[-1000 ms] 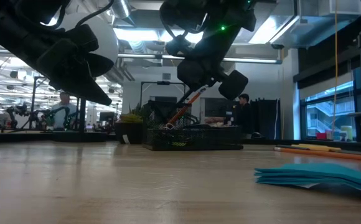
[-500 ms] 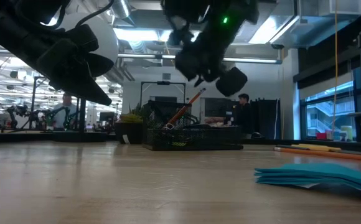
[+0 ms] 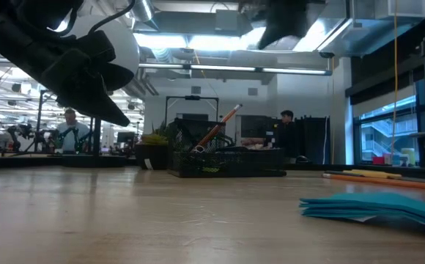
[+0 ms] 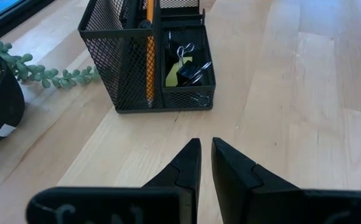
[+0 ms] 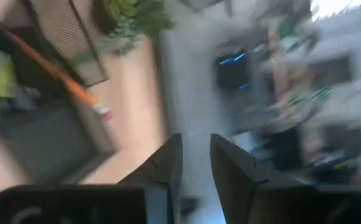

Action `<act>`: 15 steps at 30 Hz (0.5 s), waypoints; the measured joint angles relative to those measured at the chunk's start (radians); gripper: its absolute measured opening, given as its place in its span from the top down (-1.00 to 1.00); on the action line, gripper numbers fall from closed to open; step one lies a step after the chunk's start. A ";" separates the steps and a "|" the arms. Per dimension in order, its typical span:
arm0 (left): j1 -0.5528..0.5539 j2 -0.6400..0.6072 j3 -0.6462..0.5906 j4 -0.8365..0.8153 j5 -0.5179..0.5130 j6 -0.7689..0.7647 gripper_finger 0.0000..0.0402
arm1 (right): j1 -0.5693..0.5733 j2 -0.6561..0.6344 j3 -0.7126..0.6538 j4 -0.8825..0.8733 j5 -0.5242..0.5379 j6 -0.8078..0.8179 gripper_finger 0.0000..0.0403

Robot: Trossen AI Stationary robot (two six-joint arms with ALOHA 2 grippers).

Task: Pick and place office supplies into organizer
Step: Put the black pen into the desk organizer

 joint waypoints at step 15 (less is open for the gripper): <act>0.000 0.000 0.000 0.000 0.000 0.000 0.84 | -0.012 -0.108 0.000 -0.579 -0.399 1.023 0.00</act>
